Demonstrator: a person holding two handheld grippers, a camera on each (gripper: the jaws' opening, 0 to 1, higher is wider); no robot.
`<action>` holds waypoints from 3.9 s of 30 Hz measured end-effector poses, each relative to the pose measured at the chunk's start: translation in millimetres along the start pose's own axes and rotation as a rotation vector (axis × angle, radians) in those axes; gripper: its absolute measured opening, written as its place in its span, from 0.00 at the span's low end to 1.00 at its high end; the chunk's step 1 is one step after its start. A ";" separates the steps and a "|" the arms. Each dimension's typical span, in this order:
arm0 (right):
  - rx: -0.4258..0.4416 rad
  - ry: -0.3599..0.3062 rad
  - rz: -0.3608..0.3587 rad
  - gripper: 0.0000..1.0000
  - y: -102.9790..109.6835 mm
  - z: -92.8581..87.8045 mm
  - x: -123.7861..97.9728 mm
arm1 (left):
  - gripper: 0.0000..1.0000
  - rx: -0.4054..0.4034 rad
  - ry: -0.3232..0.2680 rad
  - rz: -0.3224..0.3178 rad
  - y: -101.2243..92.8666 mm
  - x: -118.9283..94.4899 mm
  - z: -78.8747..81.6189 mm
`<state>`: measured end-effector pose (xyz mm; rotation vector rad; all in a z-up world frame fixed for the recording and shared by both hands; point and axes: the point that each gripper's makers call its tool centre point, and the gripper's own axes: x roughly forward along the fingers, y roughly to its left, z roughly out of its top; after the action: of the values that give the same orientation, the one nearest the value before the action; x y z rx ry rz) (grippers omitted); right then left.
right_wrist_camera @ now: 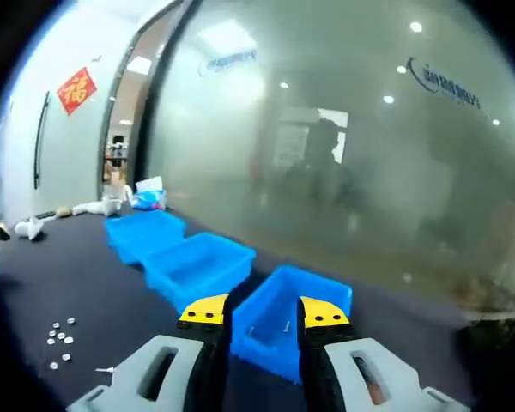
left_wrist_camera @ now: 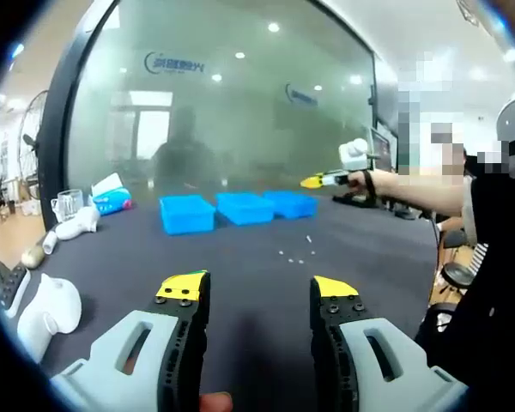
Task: Sort the screws, nuts, and washers into the corresponding bins
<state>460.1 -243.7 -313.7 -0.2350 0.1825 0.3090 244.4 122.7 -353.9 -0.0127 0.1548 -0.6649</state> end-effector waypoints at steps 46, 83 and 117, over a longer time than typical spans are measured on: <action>-0.081 -0.003 0.213 0.26 94.6 -58.4 -154.6 | 0.45 0.024 0.002 -0.007 -12.0 -1.0 5.4; -0.349 0.432 0.631 0.24 161.8 -66.4 -60.1 | 0.45 -0.009 0.023 0.004 0.1 -2.0 -11.2; -0.258 0.674 0.645 0.17 169.4 -102.2 -23.3 | 0.45 -0.039 0.023 -0.002 1.3 -1.4 -20.1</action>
<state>369.5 -119.5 -440.4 -0.5326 0.8967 0.8925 241.2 125.3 -373.7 -0.0425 0.1894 -0.6644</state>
